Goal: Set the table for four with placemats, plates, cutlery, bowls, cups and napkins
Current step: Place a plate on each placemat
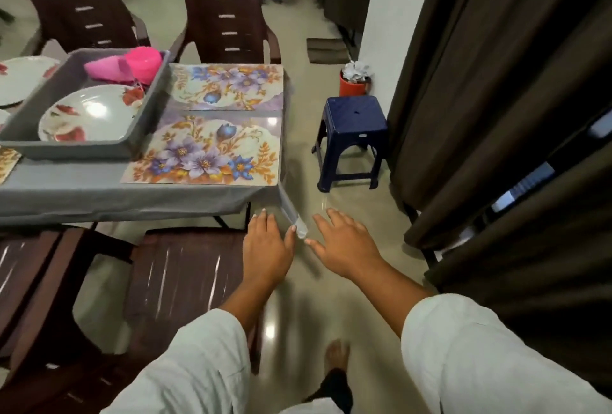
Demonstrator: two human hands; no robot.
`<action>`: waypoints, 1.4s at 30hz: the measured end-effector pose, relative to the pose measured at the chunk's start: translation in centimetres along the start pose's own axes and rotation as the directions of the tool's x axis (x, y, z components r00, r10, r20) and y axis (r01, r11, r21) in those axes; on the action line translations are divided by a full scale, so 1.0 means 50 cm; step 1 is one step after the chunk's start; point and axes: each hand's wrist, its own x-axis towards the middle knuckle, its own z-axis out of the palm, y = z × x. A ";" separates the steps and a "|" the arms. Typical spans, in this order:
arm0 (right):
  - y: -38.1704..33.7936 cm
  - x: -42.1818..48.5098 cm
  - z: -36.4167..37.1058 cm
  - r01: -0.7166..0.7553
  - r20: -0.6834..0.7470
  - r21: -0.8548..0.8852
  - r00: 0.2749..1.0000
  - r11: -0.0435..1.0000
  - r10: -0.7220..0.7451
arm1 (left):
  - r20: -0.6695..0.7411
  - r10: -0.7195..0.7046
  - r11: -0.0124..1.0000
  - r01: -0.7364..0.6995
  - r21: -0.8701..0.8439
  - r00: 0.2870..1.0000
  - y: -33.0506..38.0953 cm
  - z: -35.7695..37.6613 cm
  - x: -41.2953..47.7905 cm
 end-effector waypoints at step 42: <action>-0.312 1.168 -0.271 0.834 0.172 0.087 0.527 0.546 -0.832 | -0.398 -0.867 0.486 0.688 -0.539 0.300 -0.187 -0.236 0.811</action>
